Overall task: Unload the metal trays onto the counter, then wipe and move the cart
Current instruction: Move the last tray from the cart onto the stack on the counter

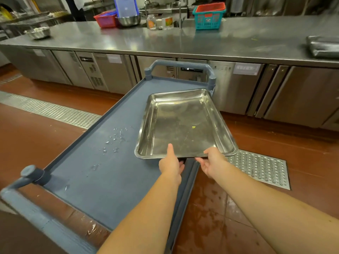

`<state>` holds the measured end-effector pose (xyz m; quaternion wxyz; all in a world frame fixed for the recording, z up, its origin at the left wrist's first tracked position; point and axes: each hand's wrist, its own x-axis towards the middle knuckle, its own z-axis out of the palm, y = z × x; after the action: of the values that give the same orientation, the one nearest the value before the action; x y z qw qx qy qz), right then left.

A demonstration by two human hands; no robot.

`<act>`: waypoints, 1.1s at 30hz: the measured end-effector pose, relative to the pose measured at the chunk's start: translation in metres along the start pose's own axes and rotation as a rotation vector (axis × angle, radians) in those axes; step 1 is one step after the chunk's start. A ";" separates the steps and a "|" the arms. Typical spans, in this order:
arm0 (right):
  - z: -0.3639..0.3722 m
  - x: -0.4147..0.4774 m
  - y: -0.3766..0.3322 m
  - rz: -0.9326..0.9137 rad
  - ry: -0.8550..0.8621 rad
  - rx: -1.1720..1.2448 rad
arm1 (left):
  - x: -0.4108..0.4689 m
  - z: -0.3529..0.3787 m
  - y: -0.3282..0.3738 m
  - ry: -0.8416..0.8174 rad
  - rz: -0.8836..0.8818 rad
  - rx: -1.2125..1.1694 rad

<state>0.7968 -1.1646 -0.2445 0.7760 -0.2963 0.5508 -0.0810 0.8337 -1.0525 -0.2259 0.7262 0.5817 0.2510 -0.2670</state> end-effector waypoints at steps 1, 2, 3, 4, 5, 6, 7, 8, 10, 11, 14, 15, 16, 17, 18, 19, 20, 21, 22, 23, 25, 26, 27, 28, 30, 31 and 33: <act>-0.002 0.000 0.000 -0.001 0.002 0.012 | 0.002 0.003 -0.001 0.022 -0.012 -0.006; -0.005 0.001 0.000 -0.004 0.005 0.025 | 0.002 0.007 -0.003 0.051 -0.013 0.004; -0.008 0.001 -0.001 -0.007 0.012 0.041 | 0.001 0.012 -0.004 0.079 -0.011 0.012; -0.011 -0.001 -0.002 -0.012 0.020 0.057 | -0.001 0.016 -0.006 0.099 -0.005 0.014; -0.015 -0.002 -0.005 -0.018 0.025 0.070 | -0.004 0.020 -0.008 0.104 -0.001 0.012; -0.020 -0.004 -0.008 -0.028 0.028 0.082 | -0.007 0.024 -0.009 0.098 0.000 0.004; -0.026 -0.006 -0.011 -0.035 0.040 0.093 | -0.009 0.029 -0.011 0.086 -0.003 -0.001; -0.033 -0.007 -0.015 -0.040 0.054 0.106 | -0.010 0.034 -0.014 0.073 -0.007 -0.002; -0.049 -0.008 -0.021 -0.053 0.071 0.136 | -0.013 0.047 -0.023 0.041 -0.014 0.018; -0.057 -0.008 -0.024 -0.062 0.075 0.155 | -0.014 0.054 -0.028 0.027 -0.013 0.029; -0.085 -0.008 -0.035 -0.077 0.079 0.218 | -0.019 0.078 -0.045 -0.028 -0.020 0.056; -0.095 -0.006 -0.038 -0.077 0.084 0.242 | -0.023 0.086 -0.050 -0.048 -0.024 0.068; -0.106 -0.003 -0.042 -0.074 0.095 0.268 | -0.026 0.095 -0.055 -0.062 -0.033 0.083; -0.116 -0.001 -0.046 -0.069 0.104 0.293 | -0.029 0.104 -0.060 -0.074 -0.045 0.101; -0.125 -0.001 -0.050 -0.068 0.119 0.314 | -0.033 0.113 -0.065 -0.084 -0.053 0.116; -0.134 -0.001 -0.055 -0.072 0.136 0.331 | -0.037 0.123 -0.071 -0.092 -0.058 0.131; -0.144 -0.002 -0.060 -0.081 0.150 0.349 | -0.041 0.132 -0.076 -0.102 -0.059 0.145; -0.153 -0.003 -0.066 -0.092 0.157 0.366 | -0.045 0.142 -0.082 -0.111 -0.061 0.160; -0.164 -0.005 -0.072 -0.099 0.163 0.379 | -0.049 0.152 -0.088 -0.118 -0.061 0.168; -0.175 -0.006 -0.079 -0.103 0.171 0.388 | -0.054 0.162 -0.095 -0.129 -0.063 0.169; -0.198 -0.005 -0.093 -0.108 0.181 0.402 | -0.065 0.184 -0.107 -0.142 -0.068 0.174; -0.209 -0.004 -0.100 -0.112 0.189 0.410 | -0.070 0.195 -0.113 -0.146 -0.068 0.180; -0.220 -0.003 -0.107 -0.119 0.200 0.420 | -0.075 0.207 -0.118 -0.150 -0.065 0.192; -0.231 -0.002 -0.115 -0.128 0.206 0.430 | -0.081 0.218 -0.124 -0.154 -0.061 0.204; -0.252 0.001 -0.132 -0.145 0.198 0.457 | -0.092 0.241 -0.133 -0.174 -0.053 0.218; -0.261 0.004 -0.140 -0.153 0.190 0.464 | -0.097 0.253 -0.137 -0.190 -0.050 0.216; -0.279 0.009 -0.157 -0.168 0.195 0.469 | -0.105 0.274 -0.146 -0.212 -0.048 0.218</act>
<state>0.5796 -1.3993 -0.2258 0.7574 -0.1439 0.5626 -0.2986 0.6722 -1.3374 -0.2045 0.6744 0.6197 0.1563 -0.3697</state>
